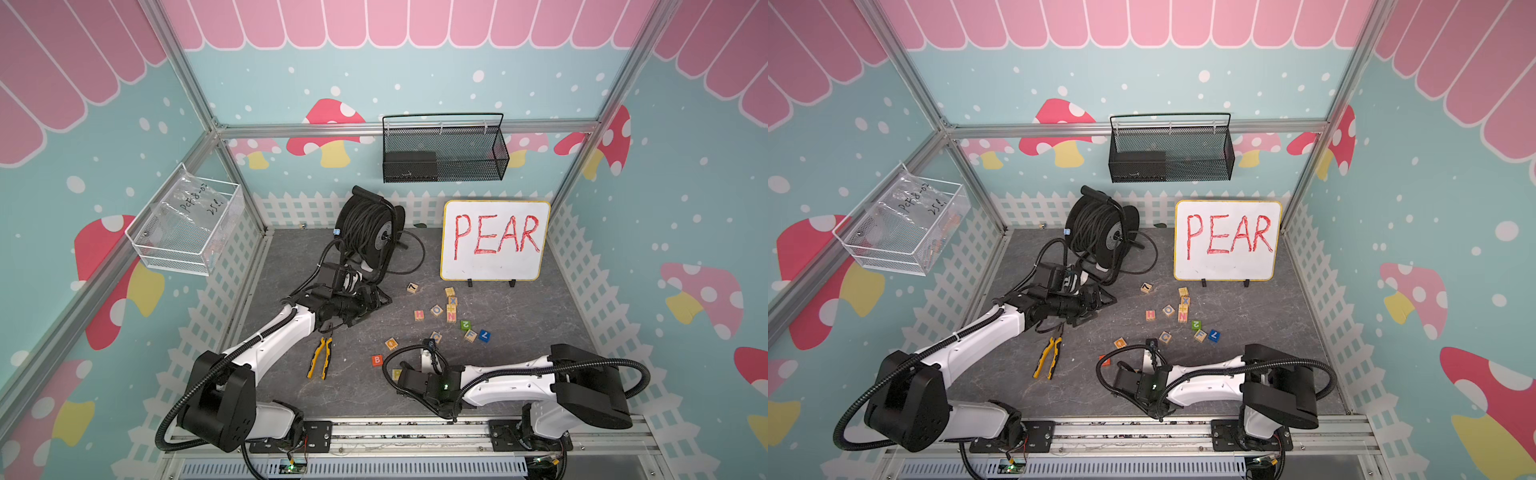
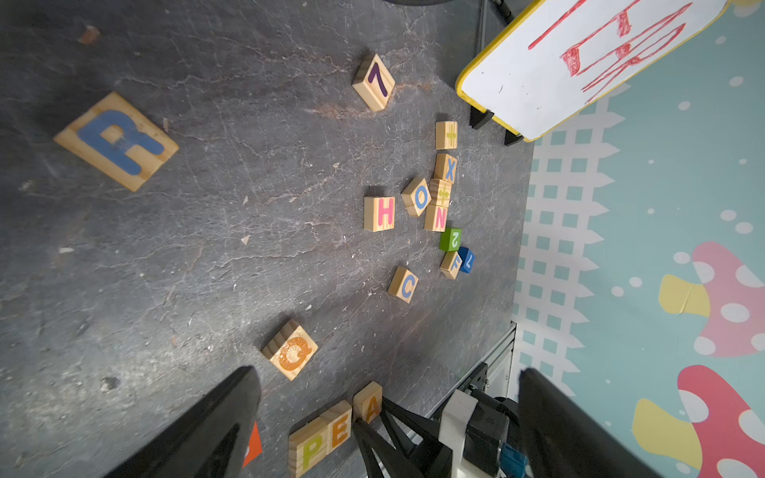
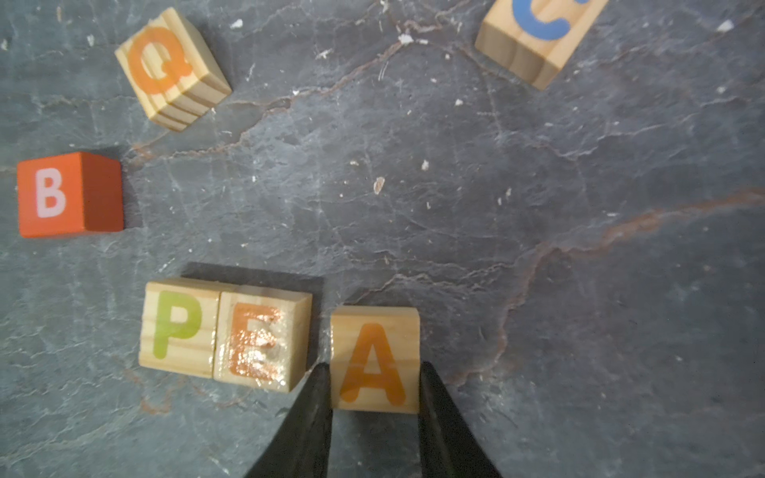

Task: Spell the uppercase word “pear” with letter blocks
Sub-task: Place the letter block at the center of the board.

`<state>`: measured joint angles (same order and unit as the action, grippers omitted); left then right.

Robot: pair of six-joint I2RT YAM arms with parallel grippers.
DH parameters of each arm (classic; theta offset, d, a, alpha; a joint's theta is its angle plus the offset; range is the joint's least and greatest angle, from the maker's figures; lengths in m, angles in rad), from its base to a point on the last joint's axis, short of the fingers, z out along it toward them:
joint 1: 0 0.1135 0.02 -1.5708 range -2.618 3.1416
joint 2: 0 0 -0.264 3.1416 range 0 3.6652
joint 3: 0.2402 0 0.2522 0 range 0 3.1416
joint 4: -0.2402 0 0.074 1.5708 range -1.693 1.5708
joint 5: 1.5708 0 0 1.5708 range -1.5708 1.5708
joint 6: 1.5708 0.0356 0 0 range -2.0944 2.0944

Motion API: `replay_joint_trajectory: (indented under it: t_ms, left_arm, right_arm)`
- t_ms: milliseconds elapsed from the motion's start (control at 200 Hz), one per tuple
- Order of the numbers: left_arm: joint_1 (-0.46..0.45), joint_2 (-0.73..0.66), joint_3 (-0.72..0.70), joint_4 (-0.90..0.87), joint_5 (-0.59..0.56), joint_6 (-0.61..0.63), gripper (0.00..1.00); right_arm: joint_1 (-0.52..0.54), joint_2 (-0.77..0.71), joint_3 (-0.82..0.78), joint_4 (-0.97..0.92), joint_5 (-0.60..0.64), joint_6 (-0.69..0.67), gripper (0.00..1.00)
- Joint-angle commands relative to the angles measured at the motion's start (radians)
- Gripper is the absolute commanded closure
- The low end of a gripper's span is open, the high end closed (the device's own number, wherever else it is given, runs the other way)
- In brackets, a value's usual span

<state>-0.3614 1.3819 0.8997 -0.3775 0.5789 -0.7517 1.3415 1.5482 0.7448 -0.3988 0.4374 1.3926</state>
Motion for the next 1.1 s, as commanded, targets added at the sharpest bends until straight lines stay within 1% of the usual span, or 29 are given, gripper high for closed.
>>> replay_joint_trajectory:
  t_ms: [0,455,535,636,856,1096]
  left_arm:
    - [0.002,-0.024,0.021,-0.012,-0.008,0.011,0.01]
    - [0.004,-0.023,0.018,-0.012,-0.01,0.011,0.01]
    - [0.004,-0.024,0.019,-0.013,-0.01,0.012,0.01]
    - [0.003,-0.024,0.019,-0.013,-0.011,0.011,0.01]
    - [0.004,-0.02,0.019,-0.013,-0.009,0.012,0.01]
    - [0.004,-0.018,0.019,-0.011,-0.011,0.012,0.01]
  right_arm:
    - [-0.007,0.012,0.003,0.0,0.02,0.01,0.66]
    - [-0.007,0.018,0.01,0.0,0.014,0.003,0.66]
    - [-0.007,0.007,0.006,-0.001,0.016,0.009,0.64]
    - [-0.007,-0.006,-0.004,0.003,0.02,0.014,0.59]
    - [-0.006,-0.026,-0.022,0.003,0.022,0.034,0.58]
    - [-0.007,-0.048,-0.03,0.0,0.029,0.037,0.54]
